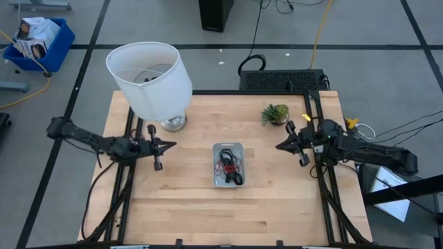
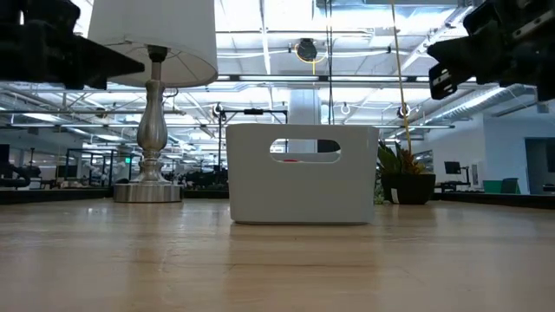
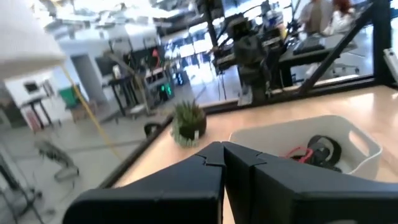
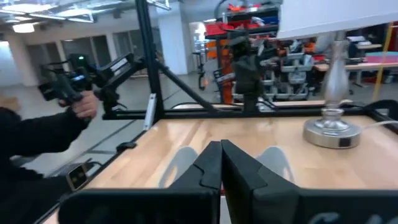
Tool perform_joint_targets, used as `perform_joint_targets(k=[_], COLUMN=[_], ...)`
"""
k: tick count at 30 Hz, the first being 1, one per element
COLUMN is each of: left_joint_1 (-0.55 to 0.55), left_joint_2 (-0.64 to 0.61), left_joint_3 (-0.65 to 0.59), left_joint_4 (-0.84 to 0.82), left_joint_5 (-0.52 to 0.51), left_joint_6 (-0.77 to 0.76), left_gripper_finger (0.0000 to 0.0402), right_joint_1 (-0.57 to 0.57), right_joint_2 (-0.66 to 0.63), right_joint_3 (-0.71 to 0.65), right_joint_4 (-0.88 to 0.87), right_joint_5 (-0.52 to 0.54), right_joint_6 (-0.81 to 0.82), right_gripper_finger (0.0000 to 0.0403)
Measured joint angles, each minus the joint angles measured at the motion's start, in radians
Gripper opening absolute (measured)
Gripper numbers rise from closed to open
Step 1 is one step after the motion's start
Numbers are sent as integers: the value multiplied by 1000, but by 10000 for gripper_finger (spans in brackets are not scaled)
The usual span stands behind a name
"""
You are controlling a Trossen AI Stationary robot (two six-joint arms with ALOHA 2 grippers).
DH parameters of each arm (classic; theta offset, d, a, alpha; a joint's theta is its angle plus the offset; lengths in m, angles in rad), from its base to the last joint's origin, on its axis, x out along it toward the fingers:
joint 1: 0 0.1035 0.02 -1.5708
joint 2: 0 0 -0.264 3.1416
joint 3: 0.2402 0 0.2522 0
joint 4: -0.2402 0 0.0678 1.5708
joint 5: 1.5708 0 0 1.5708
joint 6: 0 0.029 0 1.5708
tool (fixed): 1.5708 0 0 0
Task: Pick and place rubber bands into bin
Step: Return to Home Position
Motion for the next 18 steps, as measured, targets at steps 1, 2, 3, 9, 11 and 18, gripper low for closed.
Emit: perform_joint_targets(k=[1,2,3,9,11,18], left_joint_1=[8,14,20,22,4,-85], left_joint_2=[0,0,0,0,0,0], left_joint_3=[0,0,0,0,0,0], left_joint_4=[-15,-29,-42,-57,-54,-21], left_joint_5=[0,-1,-5,-118,-131,-142], left_joint_6=[-19,-36,-50,-65,-47,69], left_gripper_finger=[1,1,1,1,1,1], right_joint_1=[10,21,30,92,120,193], right_joint_2=[-8,-20,-32,-88,-104,-226], right_joint_3=[-7,-12,-14,-15,-15,-15], right_joint_4=[2,0,-8,-121,-147,-168], right_joint_5=[6,31,67,278,323,310], right_joint_6=[0,0,0,-3,-26,-62], right_gripper_finger=[0,0,0,0,0,0])
